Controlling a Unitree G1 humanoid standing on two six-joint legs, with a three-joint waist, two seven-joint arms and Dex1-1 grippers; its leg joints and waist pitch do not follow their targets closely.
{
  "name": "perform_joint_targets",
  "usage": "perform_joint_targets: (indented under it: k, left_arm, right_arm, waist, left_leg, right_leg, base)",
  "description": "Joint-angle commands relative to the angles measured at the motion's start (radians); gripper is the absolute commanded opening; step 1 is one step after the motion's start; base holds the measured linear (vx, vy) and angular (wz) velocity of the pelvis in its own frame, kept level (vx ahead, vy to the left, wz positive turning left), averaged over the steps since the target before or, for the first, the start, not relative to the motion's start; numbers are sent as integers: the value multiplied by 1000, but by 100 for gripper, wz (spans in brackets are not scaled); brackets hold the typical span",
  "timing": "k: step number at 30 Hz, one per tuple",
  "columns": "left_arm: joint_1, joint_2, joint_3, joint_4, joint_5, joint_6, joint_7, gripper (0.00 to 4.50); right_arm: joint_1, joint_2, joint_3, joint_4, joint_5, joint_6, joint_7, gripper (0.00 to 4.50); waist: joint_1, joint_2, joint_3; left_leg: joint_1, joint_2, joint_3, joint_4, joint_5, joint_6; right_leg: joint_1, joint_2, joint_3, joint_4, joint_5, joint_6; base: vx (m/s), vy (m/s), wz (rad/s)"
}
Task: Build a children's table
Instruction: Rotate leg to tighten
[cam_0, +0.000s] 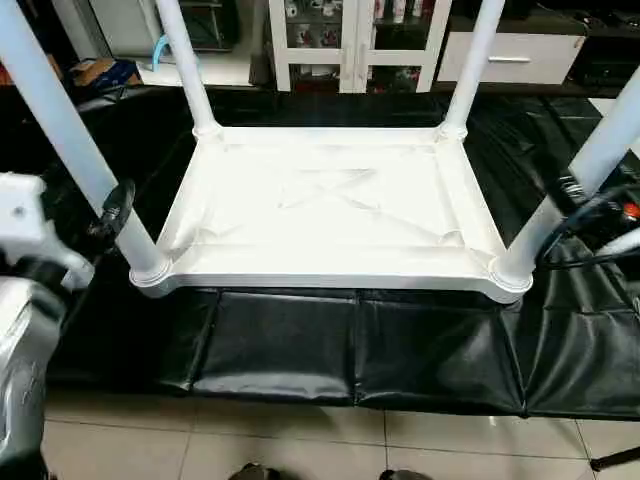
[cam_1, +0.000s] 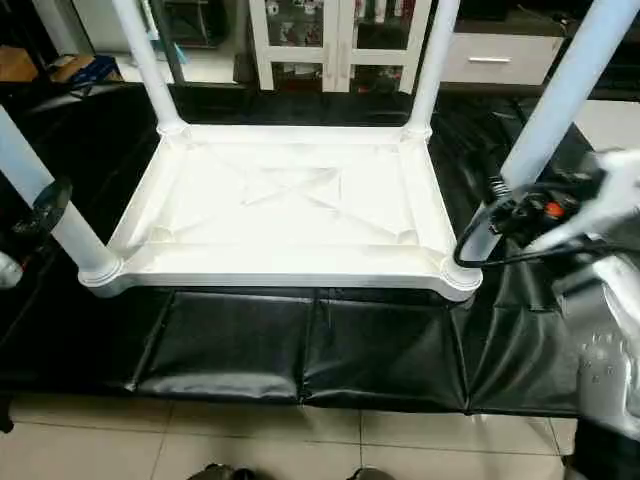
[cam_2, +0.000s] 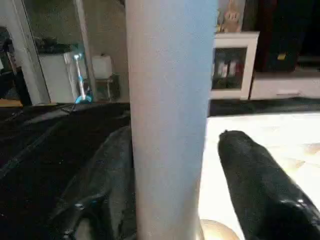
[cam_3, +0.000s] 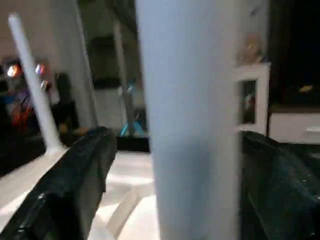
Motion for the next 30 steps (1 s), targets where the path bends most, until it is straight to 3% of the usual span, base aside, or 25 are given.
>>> perform_joint_targets:
  k: [1,5,6,8,9,10,12,13,15,19,20,21,22,24,25,26,28,30]
  left_arm:
    - [27,-15,21,-49,-39,-16,-26,318]
    - [90,-81,38,-106,-126,-51,-53,348]
    - [133,-115,47,-114,-173,-82,-84,348]
    - [167,-146,63,-113,-211,-113,-111,373]
    - [176,-169,85,-112,-251,-117,-117,373]
    - [190,-193,108,-115,-311,-108,-130,373]
    - [232,-231,141,-135,-464,-48,-159,373]
    - [250,-237,141,-143,-507,-25,-174,373]
    - [312,-251,125,-175,-634,42,-221,373]
    - [338,-239,73,-209,-663,48,-237,373]
    - [338,-229,51,-218,-642,53,-238,373]
    - [339,-198,-8,-240,-590,76,-247,373]
    - [340,-179,-44,-253,-558,93,-254,373]
    - [348,-65,-216,-284,-350,143,-267,373]
    - [348,-65,-216,-284,-350,143,-267,373]
    - [324,-7,-335,-243,-180,130,-235,373]
    - [269,-32,-377,-150,-72,102,-147,373]
    - [215,-40,-422,-57,16,69,-97,373]
  right_arm:
    - [17,21,-38,-38,11,-50,-22,435]
    - [49,50,-71,-56,-2,-101,-55,450]
    - [53,55,-99,-54,-14,-124,-85,450]
    - [51,57,-126,-49,-29,-147,-111,450]
    - [50,59,-144,-46,-8,-132,-125,450]
    - [51,65,-174,-46,97,-63,-124,450]
    - [93,69,-215,-71,329,53,-56,450]
    - [108,69,-225,-75,379,68,-34,450]
    - [152,66,-244,-87,485,91,25,450]
    - [174,58,-213,-110,510,112,64,450]
    - [187,53,-189,-126,496,119,85,450]
    - [216,44,-130,-164,468,138,129,450]
    - [232,39,-96,-186,451,149,151,450]
    - [281,3,-15,-235,430,176,209,450]
    - [281,3,-15,-235,430,176,209,450]
    - [299,-20,32,-244,373,159,221,450]
    - [308,-54,84,-213,270,131,211,450]
    - [320,-74,128,-193,213,109,237,450]
  waist:
    - [-3,12,-59]
    - [-4,10,-56]
    - [-4,19,-52]
    - [-5,13,-50]
    - [-6,22,-49]
    - [-7,21,-48]
    - [-4,21,-49]
    - [-3,21,-49]
    - [-1,17,-47]
    - [-4,13,-42]
    - [-6,11,-42]
    - [-5,7,-43]
    - [-2,11,-40]
    - [-3,10,-39]
    - [-3,8,-38]
    - [-4,12,-37]
    - [-7,13,-37]
    - [-7,13,-43]
  left_leg:
    - [36,45,-26,-86,-203,20]
    - [35,45,-26,-91,-245,8]
    - [37,44,-26,-92,-262,4]
    - [37,42,-26,-94,-289,-7]
    - [37,42,-26,-95,-300,-10]
    - [45,39,-23,-93,-315,-12]
    - [45,42,-26,-93,-324,-5]
    - [47,39,-23,-90,-321,-2]
    - [33,41,-25,-93,-309,11]
    - [28,43,-28,-97,-297,13]
    - [30,43,-28,-97,-296,8]
    - [30,45,-29,-98,-299,8]
    - [35,46,-29,-99,-312,1]
    - [33,47,-35,-103,-313,-3]
    - [36,46,-37,-103,-328,-12]
    - [38,48,-39,-106,-338,-28]
    - [47,44,-37,-104,-356,-53]
    - [47,42,-38,-102,-356,-67]
  right_leg:
    - [31,-39,17,-64,-125,-185]
    - [30,-38,18,-71,-160,-174]
    - [26,-37,17,-74,-182,-164]
    - [24,-38,19,-80,-229,-143]
    - [23,-36,19,-79,-240,-138]
    - [20,-35,21,-82,-246,-139]
    - [20,-32,22,-82,-233,-135]
    - [22,-32,22,-79,-225,-138]
    - [27,-34,20,-80,-240,-137]
    - [28,-38,22,-89,-327,-97]
    - [26,-39,23,-92,-356,-86]
    - [26,-37,22,-95,-370,-73]
    - [21,-36,26,-98,-404,-47]
    - [22,-40,26,-101,-446,-18]
    - [20,-42,28,-102,-486,1]
    - [16,-42,28,-107,-507,7]
    - [14,-42,29,-108,-514,16]
    - [18,-43,29,-108,-494,9]
  base:
    - [0,0,0]
    - [0,0,0]
    - [0,0,0]
    - [0,0,0]
    - [0,0,0]
    - [0,0,0]
    - [0,0,0]
    - [0,0,0]
    - [0,0,0]
    - [0,0,0]
    - [0,0,0]
    - [0,0,0]
    - [0,0,0]
    - [0,0,0]
    - [0,0,0]
    - [0,0,0]
    - [0,0,0]
    - [0,0,0]
